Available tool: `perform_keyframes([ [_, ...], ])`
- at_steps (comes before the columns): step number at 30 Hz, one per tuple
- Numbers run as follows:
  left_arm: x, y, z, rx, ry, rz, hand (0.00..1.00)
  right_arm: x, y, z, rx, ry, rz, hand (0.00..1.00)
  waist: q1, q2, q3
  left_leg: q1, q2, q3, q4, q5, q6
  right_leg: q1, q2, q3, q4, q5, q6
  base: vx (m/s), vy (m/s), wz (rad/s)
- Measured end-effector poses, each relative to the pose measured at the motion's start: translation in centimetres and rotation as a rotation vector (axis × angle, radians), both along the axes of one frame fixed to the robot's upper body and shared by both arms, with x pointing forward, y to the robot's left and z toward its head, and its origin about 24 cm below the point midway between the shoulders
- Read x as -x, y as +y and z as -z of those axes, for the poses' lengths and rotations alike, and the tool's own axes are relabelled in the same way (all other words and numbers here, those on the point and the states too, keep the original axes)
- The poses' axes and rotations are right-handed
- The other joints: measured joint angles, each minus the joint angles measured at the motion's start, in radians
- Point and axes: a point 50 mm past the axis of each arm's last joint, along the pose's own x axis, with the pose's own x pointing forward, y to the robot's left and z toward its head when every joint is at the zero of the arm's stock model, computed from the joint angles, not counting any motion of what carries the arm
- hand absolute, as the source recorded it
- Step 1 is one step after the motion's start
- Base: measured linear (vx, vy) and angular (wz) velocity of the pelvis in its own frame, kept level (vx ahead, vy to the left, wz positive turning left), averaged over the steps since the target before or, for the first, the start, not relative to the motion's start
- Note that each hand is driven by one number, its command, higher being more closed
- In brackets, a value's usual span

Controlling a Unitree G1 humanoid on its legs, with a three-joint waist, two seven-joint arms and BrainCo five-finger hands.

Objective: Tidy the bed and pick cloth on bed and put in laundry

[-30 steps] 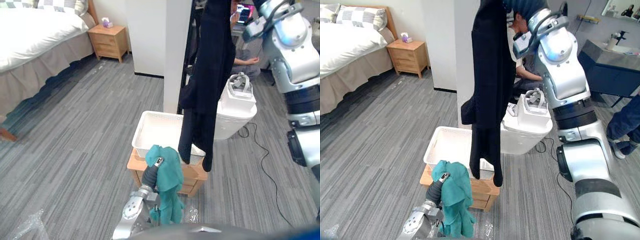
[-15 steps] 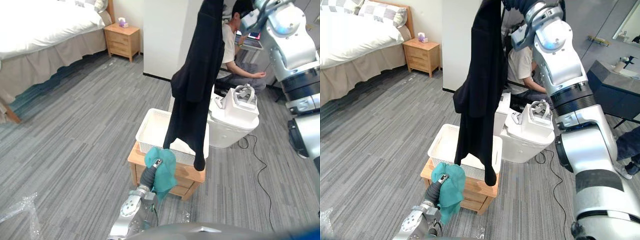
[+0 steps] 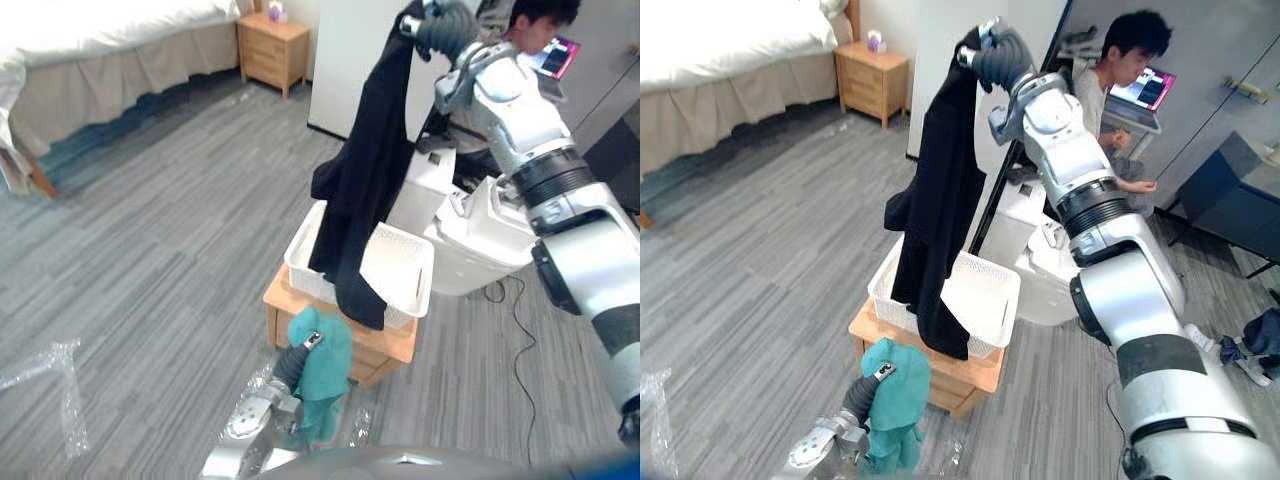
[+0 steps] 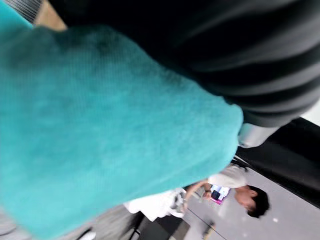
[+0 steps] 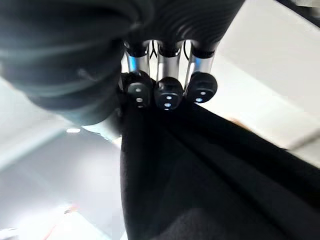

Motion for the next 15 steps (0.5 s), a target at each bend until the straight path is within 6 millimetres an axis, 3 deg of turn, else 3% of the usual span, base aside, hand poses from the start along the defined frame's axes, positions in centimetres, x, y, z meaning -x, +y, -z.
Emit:
perform_keyframes([
  [2,-1.8,0.7,-1.9,0.0,-0.091,-0.025,1.0,-0.1,-0.2,-1.4,-0.017,-0.023,0.041,1.0,0.006,-0.018,0.073,-0.042,0.006,-0.003,0.0,0.02,-0.002,-0.043,0.008,0.0,0.009,0.01,-0.002,-0.08,-0.009,0.0],
  [6,-3.9,1.3,-5.1,-0.002,-0.237,-0.045,1.0,0.2,-0.3,-3.2,-0.066,-0.056,0.048,1.0,0.018,-0.016,0.202,-0.093,0.012,-0.002,0.006,0.054,0.002,-0.093,0.009,-0.001,0.008,0.046,-0.011,-0.03,-0.004,-0.01],
  [12,-5.3,0.5,-7.5,0.008,-0.342,-0.047,1.0,0.6,-2.7,-4.6,-0.262,-0.097,0.058,1.0,0.024,-0.004,0.263,-0.135,0.014,-0.009,0.007,0.058,0.003,-0.136,0.011,0.005,0.02,0.052,-0.009,0.05,0.005,0.03],
  [15,-5.6,0.2,-7.7,0.008,-0.35,-0.041,1.0,0.5,-3.8,-2.8,-0.351,-0.1,0.068,1.0,0.026,0.005,0.27,-0.151,0.018,-0.004,0.006,0.054,0.001,-0.163,0.012,0.02,0.037,0.052,-0.009,0.02,0.014,-0.07],
])
